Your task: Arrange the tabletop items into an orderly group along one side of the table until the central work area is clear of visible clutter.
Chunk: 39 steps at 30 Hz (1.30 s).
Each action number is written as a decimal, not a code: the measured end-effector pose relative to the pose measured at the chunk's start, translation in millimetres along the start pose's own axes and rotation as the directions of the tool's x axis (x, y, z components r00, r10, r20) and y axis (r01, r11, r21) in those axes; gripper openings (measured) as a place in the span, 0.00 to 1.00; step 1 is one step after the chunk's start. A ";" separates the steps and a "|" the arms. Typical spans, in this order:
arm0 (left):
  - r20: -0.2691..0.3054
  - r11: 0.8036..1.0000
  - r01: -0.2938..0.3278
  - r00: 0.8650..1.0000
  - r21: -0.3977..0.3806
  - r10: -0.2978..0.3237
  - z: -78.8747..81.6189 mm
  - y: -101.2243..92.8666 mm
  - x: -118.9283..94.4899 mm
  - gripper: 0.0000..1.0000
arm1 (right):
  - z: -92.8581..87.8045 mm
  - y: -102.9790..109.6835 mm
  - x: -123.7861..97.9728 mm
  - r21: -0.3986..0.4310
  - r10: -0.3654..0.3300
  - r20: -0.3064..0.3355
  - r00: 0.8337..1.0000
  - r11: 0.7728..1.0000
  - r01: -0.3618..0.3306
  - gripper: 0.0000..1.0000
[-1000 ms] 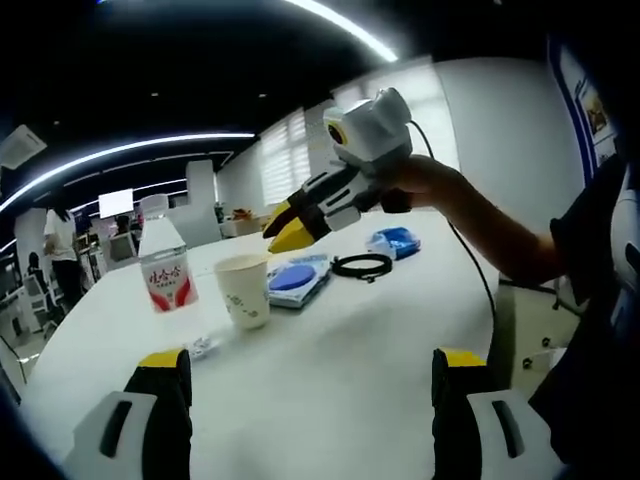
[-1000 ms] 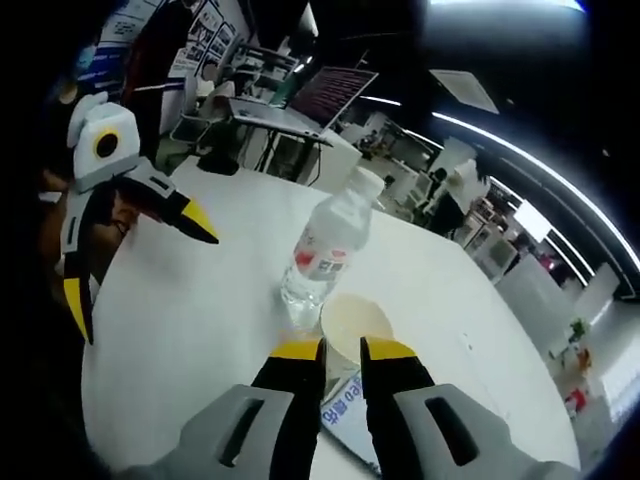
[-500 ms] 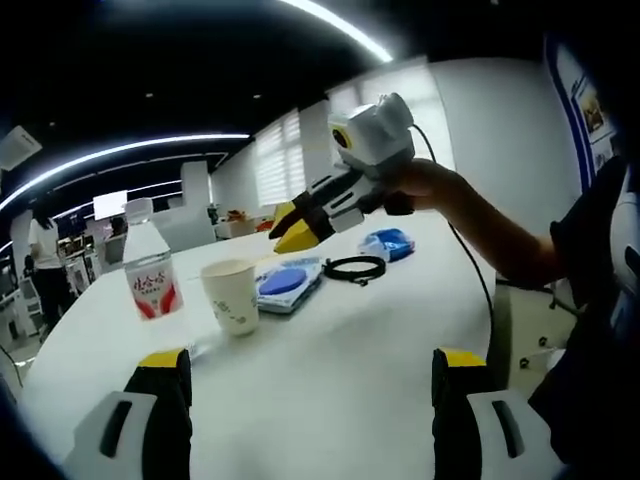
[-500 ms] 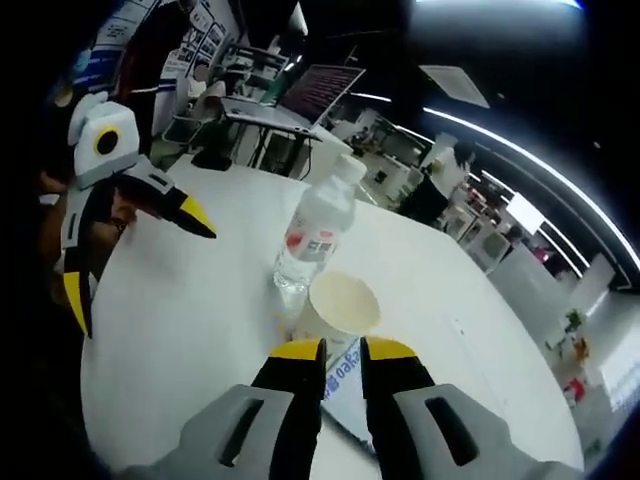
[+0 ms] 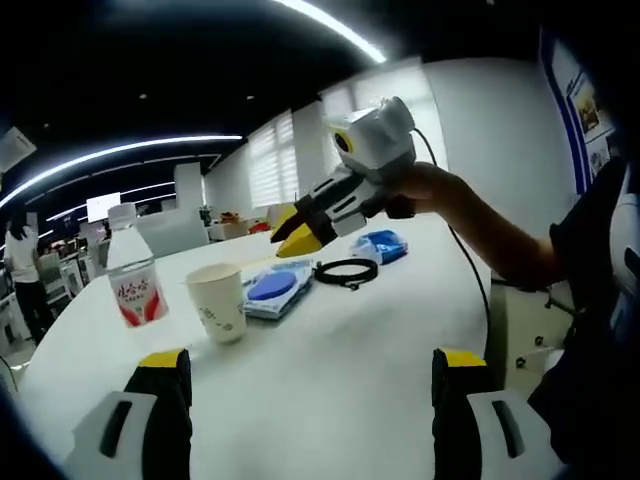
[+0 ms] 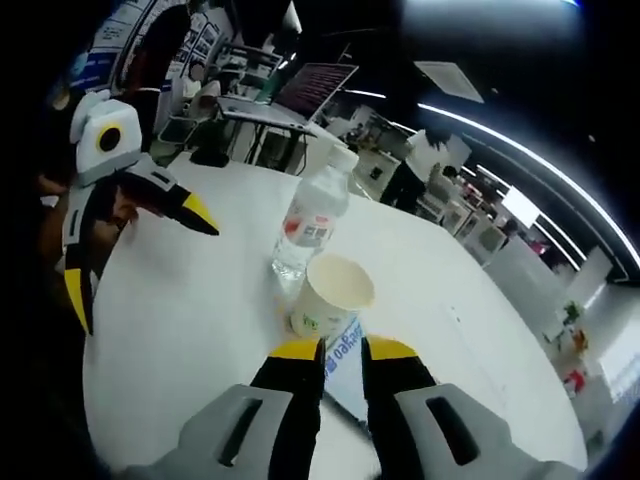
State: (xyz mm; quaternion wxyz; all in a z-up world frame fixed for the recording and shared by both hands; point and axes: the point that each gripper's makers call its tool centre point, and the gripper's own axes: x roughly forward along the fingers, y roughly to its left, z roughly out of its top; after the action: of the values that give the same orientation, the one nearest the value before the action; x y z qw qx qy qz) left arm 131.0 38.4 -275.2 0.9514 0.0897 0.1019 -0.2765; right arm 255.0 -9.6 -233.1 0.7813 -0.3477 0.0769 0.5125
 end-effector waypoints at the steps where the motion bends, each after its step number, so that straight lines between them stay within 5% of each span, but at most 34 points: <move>1: 0.000 1.000 0.001 1.000 0.000 -0.001 0.2 -0.3 0.4 1.00 | -0.5 0.2 -0.6 0.001 0.000 0.000 1.000 1.000 0.000 0.11; 39: 0.039 0.999 0.052 0.998 0.012 -0.053 17.7 -23.7 28.4 0.98 | -48.8 -6.5 -41.9 0.072 -0.063 -0.036 0.997 0.995 0.066 0.13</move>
State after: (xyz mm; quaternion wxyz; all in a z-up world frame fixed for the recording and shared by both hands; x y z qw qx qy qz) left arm 144.2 0.3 -267.8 0.9451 0.0867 0.0841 -0.3037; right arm 252.7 -72.8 -246.5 0.8083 -0.3297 0.0978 0.4778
